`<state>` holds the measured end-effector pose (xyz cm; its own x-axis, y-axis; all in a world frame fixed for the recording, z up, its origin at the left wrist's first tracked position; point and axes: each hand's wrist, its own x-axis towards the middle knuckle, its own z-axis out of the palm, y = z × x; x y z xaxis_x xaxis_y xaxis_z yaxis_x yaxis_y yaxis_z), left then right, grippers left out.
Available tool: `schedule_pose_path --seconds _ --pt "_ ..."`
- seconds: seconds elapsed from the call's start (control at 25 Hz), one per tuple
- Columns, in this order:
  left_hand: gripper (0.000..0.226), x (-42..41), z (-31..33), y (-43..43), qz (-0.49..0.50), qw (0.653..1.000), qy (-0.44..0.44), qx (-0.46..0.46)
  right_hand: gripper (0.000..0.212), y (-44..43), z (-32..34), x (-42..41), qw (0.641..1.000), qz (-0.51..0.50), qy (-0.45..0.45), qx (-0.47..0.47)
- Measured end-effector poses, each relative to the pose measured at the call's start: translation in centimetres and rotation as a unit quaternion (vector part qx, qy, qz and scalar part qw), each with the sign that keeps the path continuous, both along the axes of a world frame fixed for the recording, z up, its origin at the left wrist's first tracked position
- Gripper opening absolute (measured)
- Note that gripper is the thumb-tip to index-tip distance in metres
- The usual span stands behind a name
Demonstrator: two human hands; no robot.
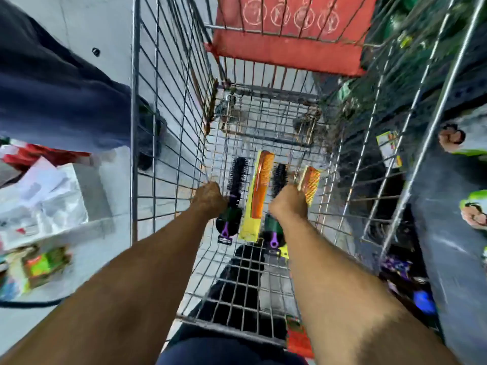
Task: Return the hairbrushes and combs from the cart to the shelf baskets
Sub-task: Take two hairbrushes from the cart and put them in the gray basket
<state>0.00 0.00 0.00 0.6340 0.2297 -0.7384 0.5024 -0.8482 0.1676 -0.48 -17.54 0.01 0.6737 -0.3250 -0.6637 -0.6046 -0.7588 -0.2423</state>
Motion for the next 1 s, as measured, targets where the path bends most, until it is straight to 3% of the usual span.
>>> schedule_pose_path --seconds 0.12,0.28,0.44,0.6,0.8,0.88,1.0 --pt "0.042 -0.9 -1.8 -0.8 0.031 0.999 0.031 -0.014 0.019 -0.2 -2.2 -0.9 0.999 -0.029 0.015 -0.018" --pt "0.037 -0.9 -2.3 -2.2 0.057 0.998 -0.002 0.005 0.018 -0.5 -3.7 -1.3 0.996 -0.085 -0.001 -0.004" --pt "0.034 -0.8 -1.7 -2.7 0.069 0.997 -0.009 0.017 0.014 0.0 -3.0 -1.0 0.998 -0.004 0.001 -0.058" --pt "0.033 -1.2 -0.9 -2.6 0.116 0.993 -0.007 0.005 0.028 0.3 -2.3 -1.2 0.998 0.004 0.003 -0.061" --pt "0.043 -1.5 2.0 -1.7 0.224 0.971 -0.024 -0.079 0.028 0.4 1.1 -1.0 1.000 -0.007 -0.027 -0.006" --pt "0.037 -1.7 4.0 -1.3 0.278 0.949 -0.055 -0.139 0.028 0.2 3.5 -0.6 0.998 -0.019 -0.045 0.030" --pt "0.030 -1.7 7.8 -0.9 0.285 0.935 -0.087 -0.191 0.022 0.2 8.0 0.0 0.993 -0.044 -0.073 0.084"
